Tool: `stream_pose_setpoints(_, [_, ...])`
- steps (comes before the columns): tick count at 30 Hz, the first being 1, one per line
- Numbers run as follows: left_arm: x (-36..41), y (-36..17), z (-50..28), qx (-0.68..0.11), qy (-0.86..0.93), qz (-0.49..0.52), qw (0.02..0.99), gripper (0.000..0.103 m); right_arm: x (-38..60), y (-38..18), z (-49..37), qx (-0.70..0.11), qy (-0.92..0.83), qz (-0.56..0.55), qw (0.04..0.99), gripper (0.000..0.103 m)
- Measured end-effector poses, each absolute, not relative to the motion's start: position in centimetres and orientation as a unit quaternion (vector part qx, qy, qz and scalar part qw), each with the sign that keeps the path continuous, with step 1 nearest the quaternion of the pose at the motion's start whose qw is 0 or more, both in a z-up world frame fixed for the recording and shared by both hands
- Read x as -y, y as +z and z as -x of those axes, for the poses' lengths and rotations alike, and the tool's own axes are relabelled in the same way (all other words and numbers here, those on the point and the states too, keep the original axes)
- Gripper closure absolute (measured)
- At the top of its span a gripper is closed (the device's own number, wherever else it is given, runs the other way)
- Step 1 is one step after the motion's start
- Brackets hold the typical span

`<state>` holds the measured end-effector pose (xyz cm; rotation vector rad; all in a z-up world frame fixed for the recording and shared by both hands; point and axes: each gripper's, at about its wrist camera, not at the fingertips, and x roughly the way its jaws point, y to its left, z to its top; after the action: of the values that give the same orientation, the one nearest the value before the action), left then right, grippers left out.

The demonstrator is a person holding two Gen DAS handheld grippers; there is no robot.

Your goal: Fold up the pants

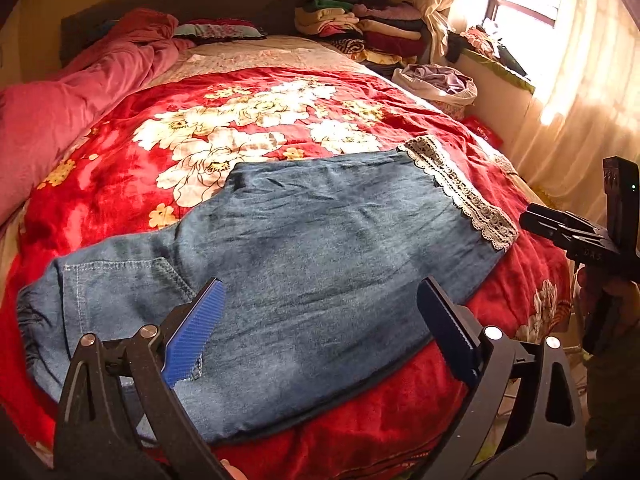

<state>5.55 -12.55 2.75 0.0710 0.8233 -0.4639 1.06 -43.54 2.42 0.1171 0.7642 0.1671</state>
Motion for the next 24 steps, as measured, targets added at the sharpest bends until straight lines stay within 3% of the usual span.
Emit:
stream_pose_setpoints(6, [15.0,3.3,-7.2,-0.397,-0.245,-0.039,0.884,0.01,43.7,1.4,-1.5,-0.381,0.082,-0.065,0.919,0.028])
stream_pose_setpoints(7, [15.5,3.4,-7.5,-0.397,-0.248,-0.042,0.883,0.01,43.7,1.2,-1.6,-0.382,0.081,-0.065,0.918,0.011])
stream_pose_setpoints(8, [15.8,3.4,-7.7,-0.398,-0.249,-0.046,0.882,0.01,43.7,1.2,-1.6,-0.379,0.079,-0.065,0.92,0.008])
stream_pose_setpoints(24, [23.5,1.8,-17.4,-0.426,-0.278,-0.101,0.855,0.01,44.7,-0.5,-3.3,-0.388,0.074,-0.084,0.915,0.008])
